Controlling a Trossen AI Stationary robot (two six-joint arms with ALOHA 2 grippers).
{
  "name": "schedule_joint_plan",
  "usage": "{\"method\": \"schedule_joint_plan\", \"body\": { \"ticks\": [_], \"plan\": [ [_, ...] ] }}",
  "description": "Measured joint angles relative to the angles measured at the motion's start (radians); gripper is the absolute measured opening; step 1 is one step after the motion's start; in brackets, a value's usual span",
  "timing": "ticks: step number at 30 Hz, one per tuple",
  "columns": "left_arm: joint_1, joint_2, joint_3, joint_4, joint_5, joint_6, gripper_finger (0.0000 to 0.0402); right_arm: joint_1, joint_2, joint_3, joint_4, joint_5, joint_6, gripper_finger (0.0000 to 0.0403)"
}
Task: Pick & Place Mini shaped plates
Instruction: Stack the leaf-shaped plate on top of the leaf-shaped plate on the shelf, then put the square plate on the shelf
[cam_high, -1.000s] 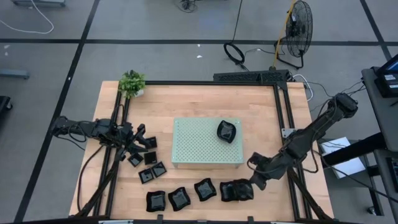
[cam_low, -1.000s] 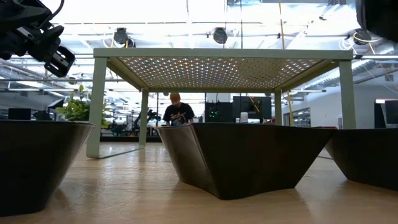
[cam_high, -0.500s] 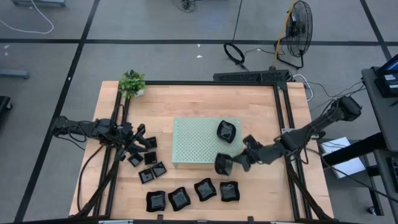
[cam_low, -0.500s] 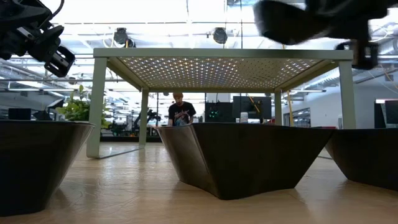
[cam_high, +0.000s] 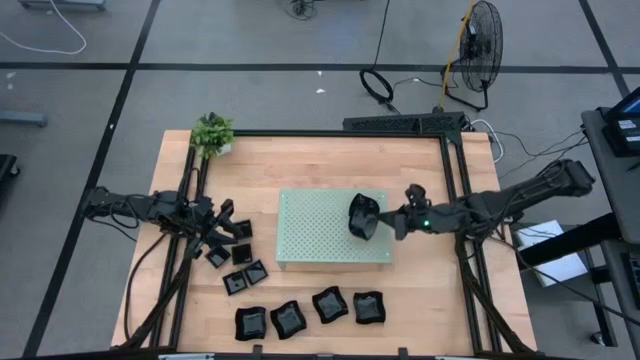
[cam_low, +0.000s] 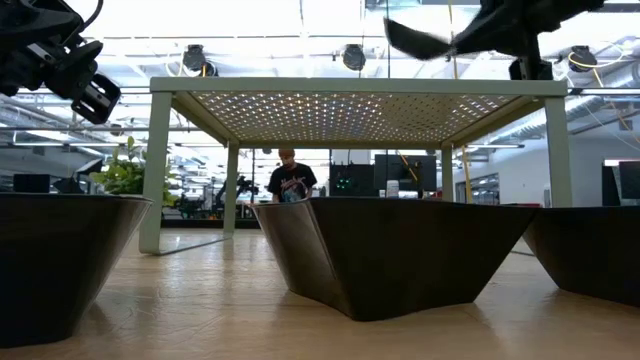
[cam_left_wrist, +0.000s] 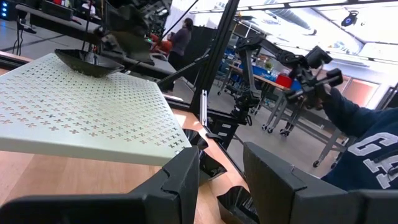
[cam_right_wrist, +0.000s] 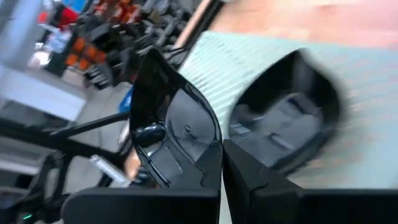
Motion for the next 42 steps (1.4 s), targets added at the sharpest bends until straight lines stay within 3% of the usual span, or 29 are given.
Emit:
{"method": "schedule_joint_plan", "body": {
  "ticks": [4, 15, 26, 32, 42],
  "plan": [
    [0.0, 0.0, 0.0, 0.0, 0.0, 0.0, 0.0129, -0.036, -0.034, 0.0, -0.067, -0.001, -0.005, 0.0],
    [0.0, 0.0, 0.0, 0.0, 0.0, 0.0, 0.0129, -0.082, -0.032, 0.0, -0.065, -0.003, -0.123, 0.0],
    [0.0, 0.0, 0.0, 0.0, 0.0, 0.0, 0.0129, -0.106, 0.001, 0.0, -0.066, -0.005, -0.135, 0.0002],
    [0.0, 0.0, 0.0, 0.0, 0.0, 0.0, 0.0129, -0.106, 0.001, 0.0, -0.065, 0.001, -0.139, 0.0029],
    [0.0, 0.0, 0.0, 0.0, 0.0, 0.0, 0.0129, -0.106, -0.105, 0.0, -0.024, 0.042, -0.334, 0.0078]
  ]
}}
